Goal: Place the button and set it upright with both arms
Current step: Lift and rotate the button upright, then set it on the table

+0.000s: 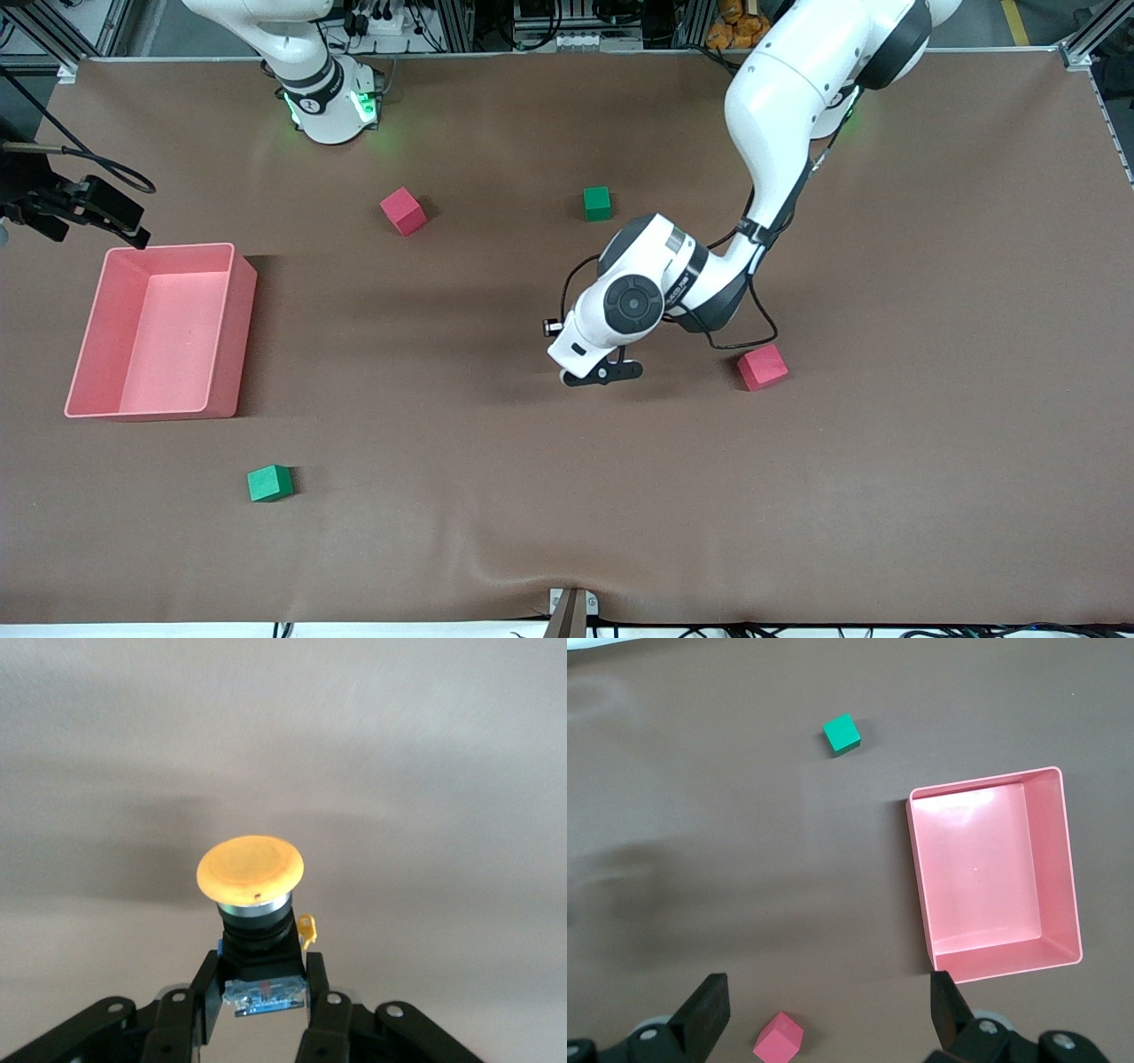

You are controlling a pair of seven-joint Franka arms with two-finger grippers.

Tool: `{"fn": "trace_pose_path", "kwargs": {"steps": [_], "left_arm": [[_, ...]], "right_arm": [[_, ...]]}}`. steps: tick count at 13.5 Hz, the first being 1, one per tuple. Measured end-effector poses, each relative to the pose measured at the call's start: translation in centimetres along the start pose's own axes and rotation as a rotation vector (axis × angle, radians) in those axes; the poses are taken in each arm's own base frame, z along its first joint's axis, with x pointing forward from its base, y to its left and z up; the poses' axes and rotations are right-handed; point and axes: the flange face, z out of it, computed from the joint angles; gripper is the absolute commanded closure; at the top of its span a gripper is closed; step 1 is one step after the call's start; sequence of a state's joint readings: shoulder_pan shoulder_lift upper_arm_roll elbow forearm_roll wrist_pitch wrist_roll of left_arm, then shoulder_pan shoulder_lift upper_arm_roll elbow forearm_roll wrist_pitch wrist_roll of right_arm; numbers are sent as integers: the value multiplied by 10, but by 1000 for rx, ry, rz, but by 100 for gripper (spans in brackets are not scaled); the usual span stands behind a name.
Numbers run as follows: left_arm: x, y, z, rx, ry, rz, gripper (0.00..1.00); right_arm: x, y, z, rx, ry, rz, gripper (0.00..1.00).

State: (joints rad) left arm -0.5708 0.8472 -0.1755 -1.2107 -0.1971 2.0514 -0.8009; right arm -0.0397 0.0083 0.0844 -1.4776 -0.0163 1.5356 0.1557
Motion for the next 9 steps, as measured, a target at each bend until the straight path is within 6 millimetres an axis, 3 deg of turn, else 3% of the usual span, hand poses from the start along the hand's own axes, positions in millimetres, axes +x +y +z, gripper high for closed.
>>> {"fn": "trace_pose_path", "kwargs": {"steps": [4,9], "left_arm": [[-7,21,-10,-8,194,-84,100],[-60,61,13,71,497,-110,100]], "right_arm": [[0,0,1,-1,-3,0,0],[0,0,1,-1,-4,0,0]]}}
